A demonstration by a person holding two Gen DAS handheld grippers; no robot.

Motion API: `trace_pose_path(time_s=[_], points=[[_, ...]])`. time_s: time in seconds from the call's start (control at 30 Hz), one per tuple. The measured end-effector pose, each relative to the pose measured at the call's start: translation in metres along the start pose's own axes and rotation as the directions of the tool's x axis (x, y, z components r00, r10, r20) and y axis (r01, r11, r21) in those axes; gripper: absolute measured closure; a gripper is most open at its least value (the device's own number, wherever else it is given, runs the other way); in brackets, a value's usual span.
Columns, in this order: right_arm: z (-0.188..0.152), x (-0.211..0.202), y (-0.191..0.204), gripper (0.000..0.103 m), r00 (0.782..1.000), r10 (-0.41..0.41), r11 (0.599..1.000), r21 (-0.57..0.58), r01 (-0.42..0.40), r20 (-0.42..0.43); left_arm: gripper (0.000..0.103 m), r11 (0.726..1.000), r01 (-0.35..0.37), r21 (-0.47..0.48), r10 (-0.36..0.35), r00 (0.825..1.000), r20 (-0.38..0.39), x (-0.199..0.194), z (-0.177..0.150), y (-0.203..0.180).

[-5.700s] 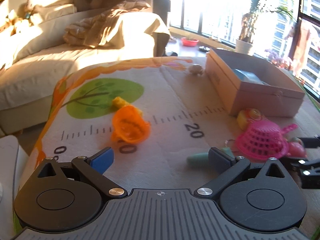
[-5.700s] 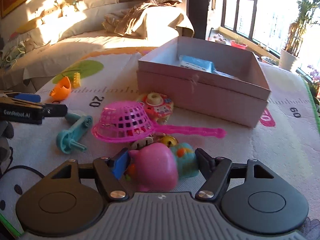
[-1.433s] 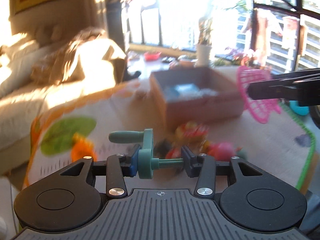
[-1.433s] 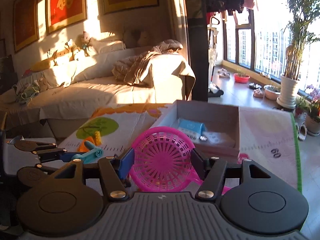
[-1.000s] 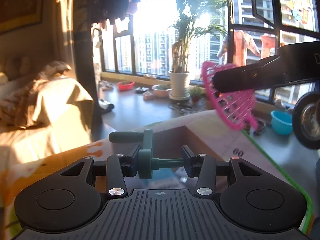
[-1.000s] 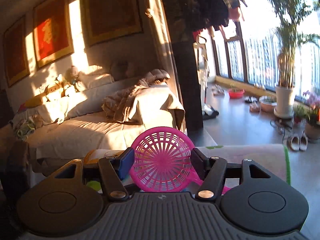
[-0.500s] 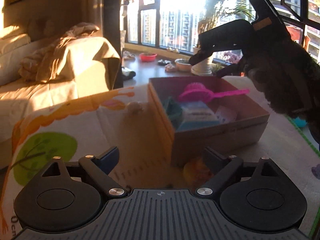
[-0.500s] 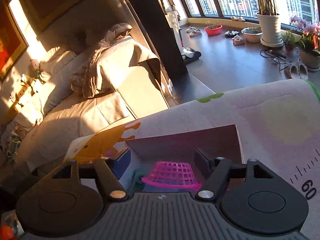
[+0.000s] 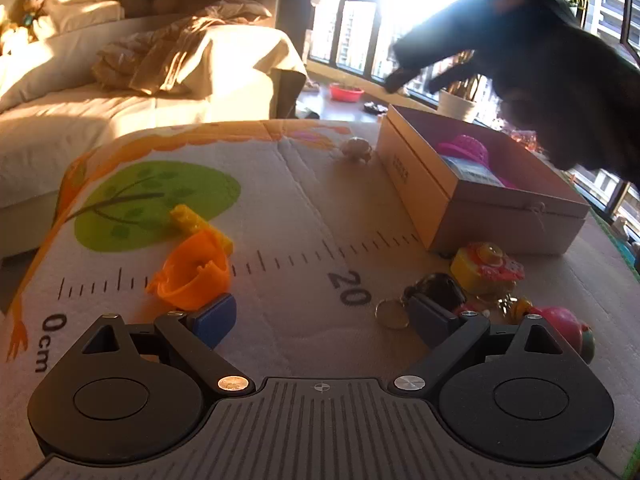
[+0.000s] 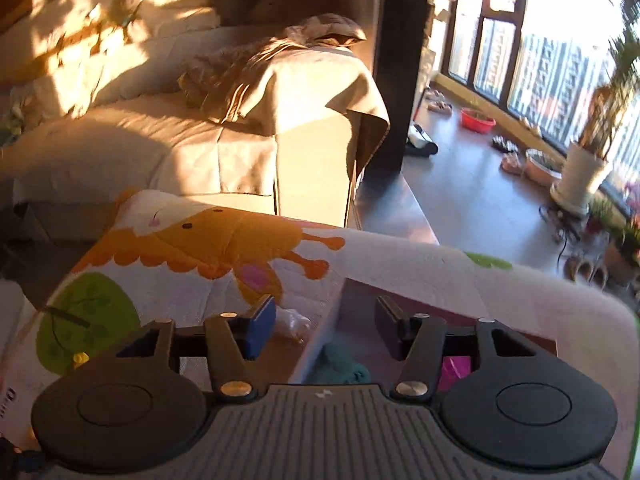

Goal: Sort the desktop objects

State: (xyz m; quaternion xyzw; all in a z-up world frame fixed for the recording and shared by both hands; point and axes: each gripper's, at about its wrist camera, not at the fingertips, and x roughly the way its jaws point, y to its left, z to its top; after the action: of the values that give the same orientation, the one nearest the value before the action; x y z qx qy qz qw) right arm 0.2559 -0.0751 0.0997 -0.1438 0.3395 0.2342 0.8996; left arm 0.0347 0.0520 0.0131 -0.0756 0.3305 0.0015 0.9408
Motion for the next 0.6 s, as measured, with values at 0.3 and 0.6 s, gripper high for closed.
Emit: trace_pose_path(time_s=[0.3, 0.6], points=[[0.000, 0.101, 0.072, 0.056, 0.949, -0.231, 0.941, -0.297, 0.162, -0.213, 0.004, 0.999, 0.017, -0.036, -0.017, 1.000, 0.008, -0.007, -0.015, 0.013], [-0.005, 0.081, 0.074, 0.078, 0.954, -0.161, 0.964, -0.248, 0.097, -0.253, 0.003, 0.997, 0.039, -0.061, -0.037, 0.999, 0.022, -0.007, -0.017, 0.018]])
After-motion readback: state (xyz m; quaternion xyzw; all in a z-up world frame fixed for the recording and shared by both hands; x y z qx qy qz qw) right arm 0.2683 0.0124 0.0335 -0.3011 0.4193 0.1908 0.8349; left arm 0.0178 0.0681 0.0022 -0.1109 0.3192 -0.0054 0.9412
